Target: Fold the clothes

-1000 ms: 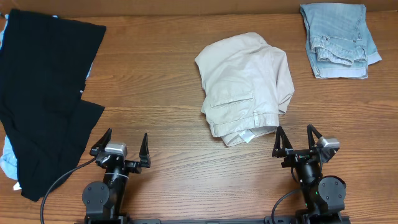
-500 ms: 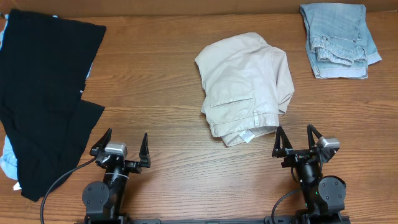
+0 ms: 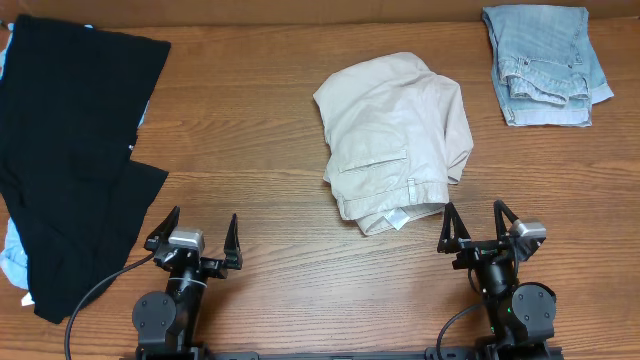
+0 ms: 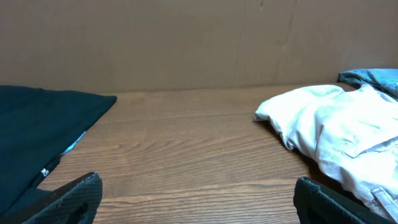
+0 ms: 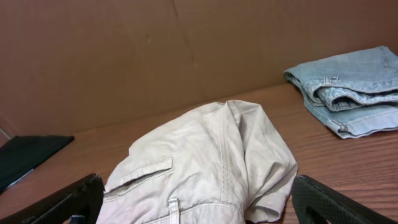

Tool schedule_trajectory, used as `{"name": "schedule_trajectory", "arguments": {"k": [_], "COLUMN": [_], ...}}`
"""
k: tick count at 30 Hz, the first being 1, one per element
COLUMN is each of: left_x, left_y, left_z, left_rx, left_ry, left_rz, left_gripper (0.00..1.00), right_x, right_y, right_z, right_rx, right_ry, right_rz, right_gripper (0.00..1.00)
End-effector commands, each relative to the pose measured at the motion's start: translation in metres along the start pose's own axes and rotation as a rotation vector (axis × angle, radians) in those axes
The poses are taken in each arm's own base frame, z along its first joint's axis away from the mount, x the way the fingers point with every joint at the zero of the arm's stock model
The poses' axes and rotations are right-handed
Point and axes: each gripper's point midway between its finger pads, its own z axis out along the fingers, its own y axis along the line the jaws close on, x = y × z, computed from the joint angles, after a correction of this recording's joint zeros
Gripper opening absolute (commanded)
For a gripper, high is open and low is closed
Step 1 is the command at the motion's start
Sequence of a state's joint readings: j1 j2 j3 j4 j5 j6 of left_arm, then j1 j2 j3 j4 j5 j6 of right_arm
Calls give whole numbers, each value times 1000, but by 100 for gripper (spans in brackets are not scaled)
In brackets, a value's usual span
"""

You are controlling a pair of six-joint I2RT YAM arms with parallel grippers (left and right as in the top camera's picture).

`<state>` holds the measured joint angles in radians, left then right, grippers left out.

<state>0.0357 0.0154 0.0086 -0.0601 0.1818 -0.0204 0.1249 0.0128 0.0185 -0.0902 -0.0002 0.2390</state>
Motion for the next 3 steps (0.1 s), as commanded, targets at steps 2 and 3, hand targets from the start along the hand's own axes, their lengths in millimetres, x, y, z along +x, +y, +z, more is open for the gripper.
{"name": "schedule_trajectory", "arguments": {"k": [2,3], "left_x": [-1,-1], "left_y": [3,3], "left_z": [-1,-1], "left_rx": [-15,-15], "left_ry": [-8,-8], "left_rz": [-9,-9], "left_gripper": [100,100], "right_x": [1,1], "right_y": [-1,-1], "right_z": [0,0], "right_rx": [2,2], "right_ry": [-7,-7], "right_rz": [-1,-1], "right_gripper": [100,100]}}
